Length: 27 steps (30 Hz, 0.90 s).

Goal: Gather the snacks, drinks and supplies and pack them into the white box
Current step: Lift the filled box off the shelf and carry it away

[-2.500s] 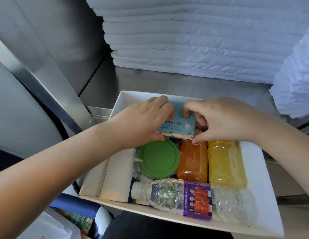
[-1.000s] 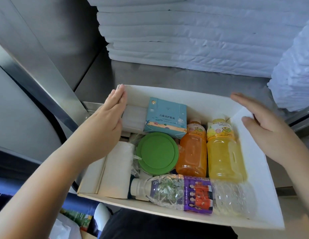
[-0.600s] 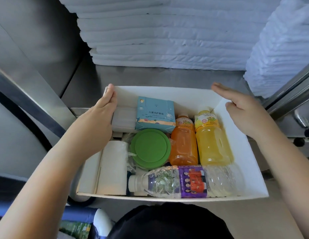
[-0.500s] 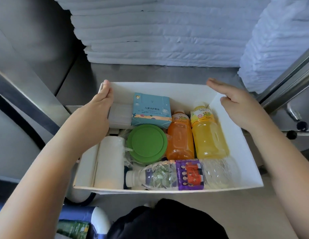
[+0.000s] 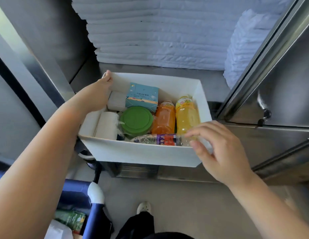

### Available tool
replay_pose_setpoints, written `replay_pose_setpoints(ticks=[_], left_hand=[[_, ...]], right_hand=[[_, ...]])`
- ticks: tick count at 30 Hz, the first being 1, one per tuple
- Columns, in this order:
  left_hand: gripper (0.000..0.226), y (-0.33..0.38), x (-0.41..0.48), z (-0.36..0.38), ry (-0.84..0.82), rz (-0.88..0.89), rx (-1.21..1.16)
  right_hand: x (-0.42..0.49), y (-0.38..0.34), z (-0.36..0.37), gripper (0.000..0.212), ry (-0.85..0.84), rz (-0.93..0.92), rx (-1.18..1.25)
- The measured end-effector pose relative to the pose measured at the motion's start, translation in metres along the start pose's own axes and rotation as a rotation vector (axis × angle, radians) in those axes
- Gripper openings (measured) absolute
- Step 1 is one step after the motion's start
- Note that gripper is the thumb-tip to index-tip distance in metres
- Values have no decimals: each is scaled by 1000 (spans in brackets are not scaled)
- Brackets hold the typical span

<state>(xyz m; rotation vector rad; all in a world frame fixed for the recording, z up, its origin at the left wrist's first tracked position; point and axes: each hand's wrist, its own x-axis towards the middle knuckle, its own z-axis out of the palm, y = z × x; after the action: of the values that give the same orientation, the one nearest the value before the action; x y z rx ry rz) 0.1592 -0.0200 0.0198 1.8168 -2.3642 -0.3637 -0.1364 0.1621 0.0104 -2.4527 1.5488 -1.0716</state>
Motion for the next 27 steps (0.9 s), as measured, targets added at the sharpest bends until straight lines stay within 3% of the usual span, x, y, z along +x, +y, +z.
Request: replay_pose_setpoints(ticks=[5, 9, 13, 16, 18, 21, 27], left_hand=[[55, 10, -9, -5, -3, -23, -31], [63, 13, -18, -7, -3, -46, -73], [44, 19, -34, -13, 58, -68, -173], [37, 20, -79, -1, 236, -20, -222], [46, 24, -122, 16, 441, 124, -178], [55, 23, -154, 42, 557, 346, 6], [61, 16, -137, 60, 820, 412, 273]], right_hand=[[-22, 15, 26, 40, 184, -190, -228], [-16, 24, 40, 42, 339, -238, -336], [-10, 28, 42, 46, 379, -294, -384], [-8, 27, 40, 45, 381, -307, -411], [-8, 26, 41, 46, 391, -299, -424], [-8, 26, 43, 48, 414, -290, -418], [-15, 23, 57, 57, 529, -247, -404]])
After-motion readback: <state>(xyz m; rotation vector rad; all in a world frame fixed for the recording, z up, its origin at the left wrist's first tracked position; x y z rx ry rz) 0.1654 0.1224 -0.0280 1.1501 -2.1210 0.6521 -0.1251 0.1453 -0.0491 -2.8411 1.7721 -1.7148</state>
